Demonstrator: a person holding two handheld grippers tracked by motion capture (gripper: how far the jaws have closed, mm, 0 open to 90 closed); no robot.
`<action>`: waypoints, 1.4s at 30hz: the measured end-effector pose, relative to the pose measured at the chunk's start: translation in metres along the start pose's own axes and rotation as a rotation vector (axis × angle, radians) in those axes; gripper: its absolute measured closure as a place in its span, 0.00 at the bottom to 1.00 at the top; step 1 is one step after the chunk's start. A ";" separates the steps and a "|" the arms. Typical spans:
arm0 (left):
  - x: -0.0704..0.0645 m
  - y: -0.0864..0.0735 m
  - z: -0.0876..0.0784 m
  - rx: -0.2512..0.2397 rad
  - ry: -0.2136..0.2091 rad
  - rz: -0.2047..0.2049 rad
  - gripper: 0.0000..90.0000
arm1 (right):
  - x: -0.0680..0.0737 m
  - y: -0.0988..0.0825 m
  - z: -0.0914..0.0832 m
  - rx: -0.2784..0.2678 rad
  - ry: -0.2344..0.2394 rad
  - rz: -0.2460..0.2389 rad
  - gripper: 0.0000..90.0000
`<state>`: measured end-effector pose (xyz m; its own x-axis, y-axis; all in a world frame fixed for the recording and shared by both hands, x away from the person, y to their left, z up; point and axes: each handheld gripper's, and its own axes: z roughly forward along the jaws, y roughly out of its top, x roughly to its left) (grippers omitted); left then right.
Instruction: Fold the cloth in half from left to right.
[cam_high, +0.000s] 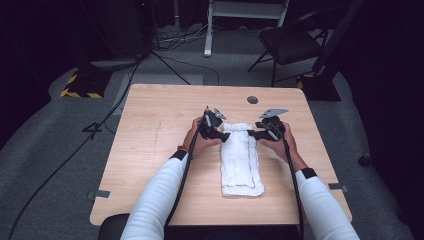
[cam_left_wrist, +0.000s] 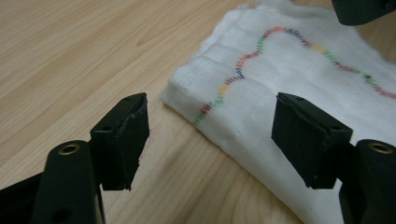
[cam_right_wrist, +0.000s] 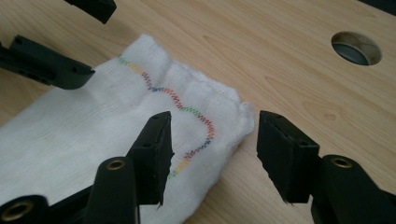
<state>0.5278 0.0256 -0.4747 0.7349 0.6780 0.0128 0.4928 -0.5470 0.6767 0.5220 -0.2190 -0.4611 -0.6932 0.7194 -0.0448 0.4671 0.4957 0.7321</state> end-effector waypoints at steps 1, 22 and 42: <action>0.001 0.001 0.003 0.010 0.005 -0.009 0.31 | -0.002 0.001 0.004 0.005 -0.005 0.008 0.51; 0.016 0.005 0.022 0.072 -0.048 -0.075 0.54 | -0.011 0.006 0.047 0.082 -0.047 0.061 0.58; 0.015 0.021 0.024 0.092 -0.042 0.059 0.91 | -0.006 0.015 0.041 0.031 -0.023 -0.009 0.93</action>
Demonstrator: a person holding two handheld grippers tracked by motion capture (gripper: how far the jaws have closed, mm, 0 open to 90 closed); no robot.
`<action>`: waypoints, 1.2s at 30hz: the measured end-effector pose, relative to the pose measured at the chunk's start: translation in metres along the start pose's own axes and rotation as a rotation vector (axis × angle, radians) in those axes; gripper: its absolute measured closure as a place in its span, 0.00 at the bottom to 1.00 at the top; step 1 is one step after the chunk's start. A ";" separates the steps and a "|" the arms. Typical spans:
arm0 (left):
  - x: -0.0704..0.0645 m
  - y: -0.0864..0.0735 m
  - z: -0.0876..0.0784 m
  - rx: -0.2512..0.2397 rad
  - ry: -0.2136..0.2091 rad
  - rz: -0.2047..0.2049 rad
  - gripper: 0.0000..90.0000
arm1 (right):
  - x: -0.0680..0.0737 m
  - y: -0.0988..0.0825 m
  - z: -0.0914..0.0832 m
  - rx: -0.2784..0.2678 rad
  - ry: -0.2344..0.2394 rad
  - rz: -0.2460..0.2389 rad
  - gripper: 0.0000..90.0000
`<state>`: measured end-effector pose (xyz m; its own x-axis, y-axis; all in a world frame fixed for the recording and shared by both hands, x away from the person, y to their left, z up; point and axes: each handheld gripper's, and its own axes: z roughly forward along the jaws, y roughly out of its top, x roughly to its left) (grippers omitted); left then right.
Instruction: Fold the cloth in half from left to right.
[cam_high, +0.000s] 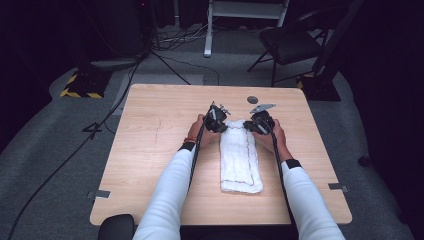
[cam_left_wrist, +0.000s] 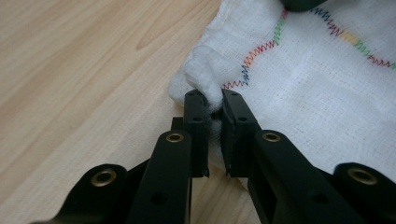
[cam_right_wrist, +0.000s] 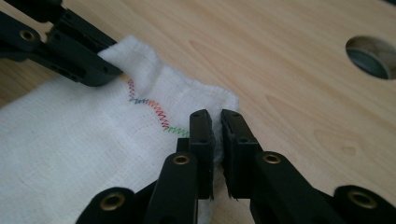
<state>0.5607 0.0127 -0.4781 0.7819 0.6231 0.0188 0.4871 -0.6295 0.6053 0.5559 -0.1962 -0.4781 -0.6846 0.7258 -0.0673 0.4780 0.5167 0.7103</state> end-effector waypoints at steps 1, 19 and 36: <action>0.001 0.002 -0.003 -0.006 0.016 0.011 0.91 | 0.000 0.002 -0.002 -0.017 -0.002 -0.002 0.93; 0.009 0.006 -0.053 -0.149 0.026 0.037 0.92 | 0.010 0.028 -0.041 -0.169 -0.014 -0.058 0.94; -0.052 -0.042 -0.094 -0.221 -0.128 0.250 0.92 | 0.050 -0.016 -0.107 -0.208 0.168 -0.192 0.94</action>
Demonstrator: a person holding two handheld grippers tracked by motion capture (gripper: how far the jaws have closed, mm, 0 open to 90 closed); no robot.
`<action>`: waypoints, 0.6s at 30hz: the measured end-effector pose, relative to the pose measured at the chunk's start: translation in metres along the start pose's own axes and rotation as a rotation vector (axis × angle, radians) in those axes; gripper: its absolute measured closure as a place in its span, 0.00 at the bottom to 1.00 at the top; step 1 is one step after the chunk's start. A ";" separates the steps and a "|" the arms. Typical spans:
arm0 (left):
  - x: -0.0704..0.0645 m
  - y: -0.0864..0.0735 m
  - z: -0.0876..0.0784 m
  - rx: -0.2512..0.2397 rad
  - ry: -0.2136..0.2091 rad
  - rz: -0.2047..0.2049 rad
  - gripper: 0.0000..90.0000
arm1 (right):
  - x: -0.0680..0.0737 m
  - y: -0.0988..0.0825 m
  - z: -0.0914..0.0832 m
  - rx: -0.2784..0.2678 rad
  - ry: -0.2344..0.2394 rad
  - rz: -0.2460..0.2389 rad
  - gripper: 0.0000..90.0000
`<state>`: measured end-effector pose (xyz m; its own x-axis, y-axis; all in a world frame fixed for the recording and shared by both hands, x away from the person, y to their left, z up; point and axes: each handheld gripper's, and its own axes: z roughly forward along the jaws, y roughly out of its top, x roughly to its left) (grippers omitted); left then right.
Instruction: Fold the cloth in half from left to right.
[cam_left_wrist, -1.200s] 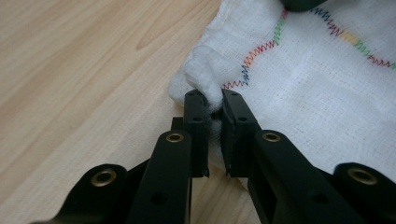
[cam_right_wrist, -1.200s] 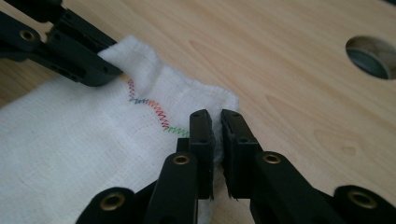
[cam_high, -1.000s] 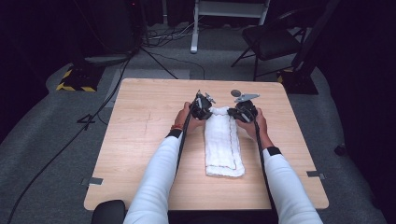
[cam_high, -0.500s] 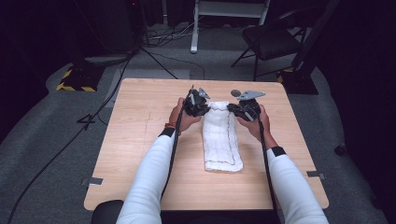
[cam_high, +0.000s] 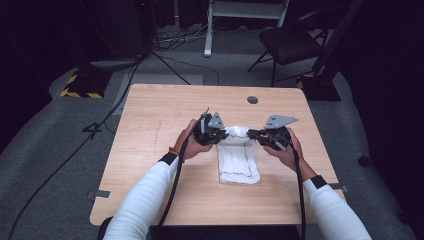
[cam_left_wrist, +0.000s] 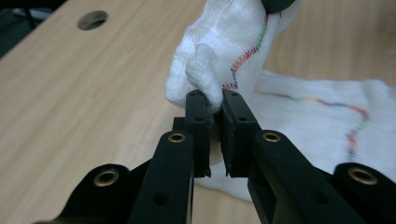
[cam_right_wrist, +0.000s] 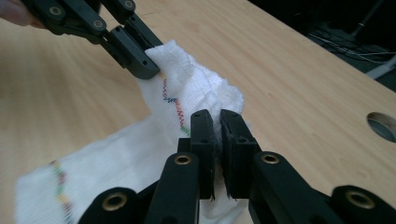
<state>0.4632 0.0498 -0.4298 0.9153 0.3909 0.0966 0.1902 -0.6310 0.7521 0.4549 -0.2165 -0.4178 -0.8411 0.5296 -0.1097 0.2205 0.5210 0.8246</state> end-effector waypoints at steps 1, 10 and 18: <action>-0.005 -0.004 -0.001 -0.003 -0.015 0.006 0.92 | 0.005 -0.003 -0.004 0.003 0.014 -0.008 0.94; -0.044 -0.023 -0.004 0.038 -0.082 0.102 0.89 | 0.040 -0.032 -0.021 0.036 0.108 -0.047 0.94; -0.068 -0.037 -0.009 0.072 -0.113 0.166 0.90 | 0.062 -0.058 -0.027 0.071 0.145 -0.034 0.93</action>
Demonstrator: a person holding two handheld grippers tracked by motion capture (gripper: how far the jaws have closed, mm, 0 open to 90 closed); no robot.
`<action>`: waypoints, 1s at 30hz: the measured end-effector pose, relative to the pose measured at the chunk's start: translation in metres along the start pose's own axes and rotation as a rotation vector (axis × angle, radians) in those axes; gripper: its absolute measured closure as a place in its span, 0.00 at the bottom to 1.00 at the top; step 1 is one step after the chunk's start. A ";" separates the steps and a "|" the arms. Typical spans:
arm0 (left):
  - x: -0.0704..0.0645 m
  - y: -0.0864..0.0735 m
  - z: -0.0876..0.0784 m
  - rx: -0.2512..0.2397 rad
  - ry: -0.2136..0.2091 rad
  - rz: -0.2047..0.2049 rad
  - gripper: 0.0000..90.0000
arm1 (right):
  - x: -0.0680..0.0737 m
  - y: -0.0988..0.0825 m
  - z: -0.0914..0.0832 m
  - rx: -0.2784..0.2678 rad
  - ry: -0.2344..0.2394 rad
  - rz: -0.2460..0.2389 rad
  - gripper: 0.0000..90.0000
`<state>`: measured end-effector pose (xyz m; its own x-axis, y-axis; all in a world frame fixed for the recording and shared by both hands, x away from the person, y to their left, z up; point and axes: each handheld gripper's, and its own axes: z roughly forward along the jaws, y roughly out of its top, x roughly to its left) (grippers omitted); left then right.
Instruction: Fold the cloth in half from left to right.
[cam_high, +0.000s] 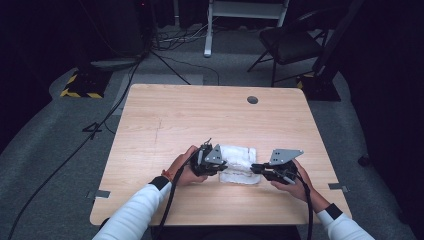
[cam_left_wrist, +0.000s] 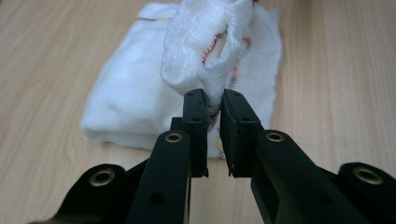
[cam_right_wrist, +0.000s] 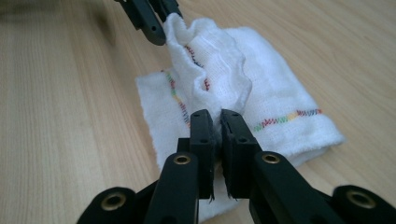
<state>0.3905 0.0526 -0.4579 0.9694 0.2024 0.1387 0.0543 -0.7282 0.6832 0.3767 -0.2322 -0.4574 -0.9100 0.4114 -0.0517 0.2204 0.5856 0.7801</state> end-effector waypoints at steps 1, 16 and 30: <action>-0.003 -0.002 0.001 0.007 -0.001 0.000 0.90 | 0.002 -0.002 0.000 0.005 0.004 0.000 0.93; -0.016 -0.027 -0.016 0.017 0.039 -0.100 0.70 | 0.008 -0.025 -0.010 0.026 -0.025 0.067 0.72; 0.012 0.000 0.003 -0.054 0.131 -0.242 0.26 | -0.009 -0.005 0.006 0.031 -0.110 0.083 0.51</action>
<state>0.4026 0.0534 -0.4586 0.8905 0.4515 0.0557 0.2643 -0.6130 0.7446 0.3855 -0.2349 -0.4646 -0.8444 0.5327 -0.0570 0.3062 0.5670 0.7647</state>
